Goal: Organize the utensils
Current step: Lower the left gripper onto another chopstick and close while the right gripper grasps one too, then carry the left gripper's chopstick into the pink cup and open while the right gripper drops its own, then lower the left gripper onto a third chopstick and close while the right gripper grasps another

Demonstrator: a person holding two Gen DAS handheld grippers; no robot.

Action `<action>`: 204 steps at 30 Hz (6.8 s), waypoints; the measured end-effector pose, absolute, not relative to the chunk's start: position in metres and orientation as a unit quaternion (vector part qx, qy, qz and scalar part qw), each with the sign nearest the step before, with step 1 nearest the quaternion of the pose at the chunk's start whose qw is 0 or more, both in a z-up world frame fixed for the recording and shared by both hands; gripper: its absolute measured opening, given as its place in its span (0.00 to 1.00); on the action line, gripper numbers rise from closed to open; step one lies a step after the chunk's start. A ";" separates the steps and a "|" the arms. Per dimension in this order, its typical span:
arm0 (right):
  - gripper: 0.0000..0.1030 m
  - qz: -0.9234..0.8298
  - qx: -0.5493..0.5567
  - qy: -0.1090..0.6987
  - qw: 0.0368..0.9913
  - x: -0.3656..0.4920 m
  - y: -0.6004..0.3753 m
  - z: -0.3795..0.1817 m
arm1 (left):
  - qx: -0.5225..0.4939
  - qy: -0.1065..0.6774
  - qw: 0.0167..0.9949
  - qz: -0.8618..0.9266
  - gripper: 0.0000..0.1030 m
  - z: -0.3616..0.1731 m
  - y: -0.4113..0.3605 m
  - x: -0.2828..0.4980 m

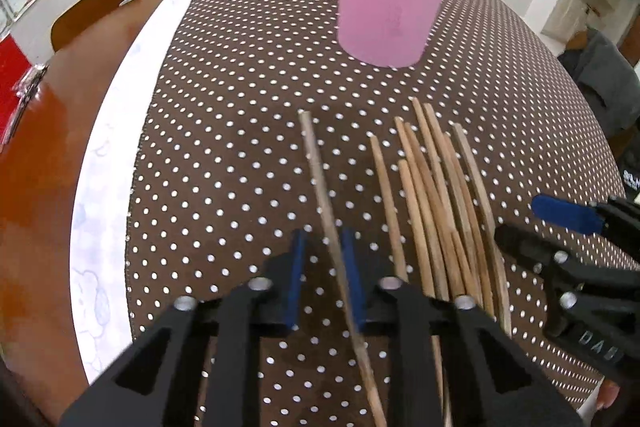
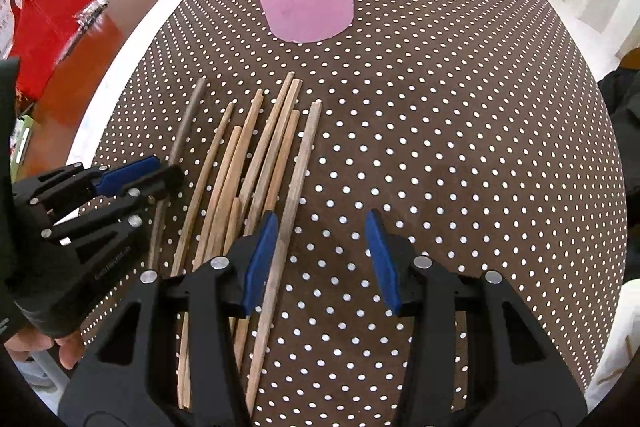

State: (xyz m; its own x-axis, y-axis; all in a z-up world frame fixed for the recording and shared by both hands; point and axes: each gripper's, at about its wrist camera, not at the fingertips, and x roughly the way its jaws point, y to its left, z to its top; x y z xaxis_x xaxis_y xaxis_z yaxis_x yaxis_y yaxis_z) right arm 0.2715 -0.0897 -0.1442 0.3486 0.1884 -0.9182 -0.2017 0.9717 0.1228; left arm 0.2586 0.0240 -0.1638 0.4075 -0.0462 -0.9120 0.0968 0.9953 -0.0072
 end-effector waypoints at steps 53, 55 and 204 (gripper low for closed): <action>0.06 0.152 0.146 0.111 0.971 0.275 -0.175 0.014 | -0.134 -0.011 0.987 -0.084 0.05 0.007 0.015 0.271; 0.06 0.138 0.150 0.081 0.976 0.280 -0.173 0.018 | -0.122 -0.024 0.990 -0.072 0.05 0.005 0.009 0.282; 0.09 0.087 -0.039 0.516 0.851 0.268 -0.089 -0.159 | 0.006 0.506 0.862 -0.011 0.09 -0.168 0.024 0.241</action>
State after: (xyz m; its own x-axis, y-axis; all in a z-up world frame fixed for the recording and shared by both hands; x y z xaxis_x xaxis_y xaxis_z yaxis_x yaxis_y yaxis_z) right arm 0.2678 -0.0890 -0.1591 0.4528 0.1075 -0.8851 -0.1890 0.9817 0.0226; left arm 0.2411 0.0240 -0.1680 0.4877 -0.0126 -0.8729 0.0257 0.9997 -0.0001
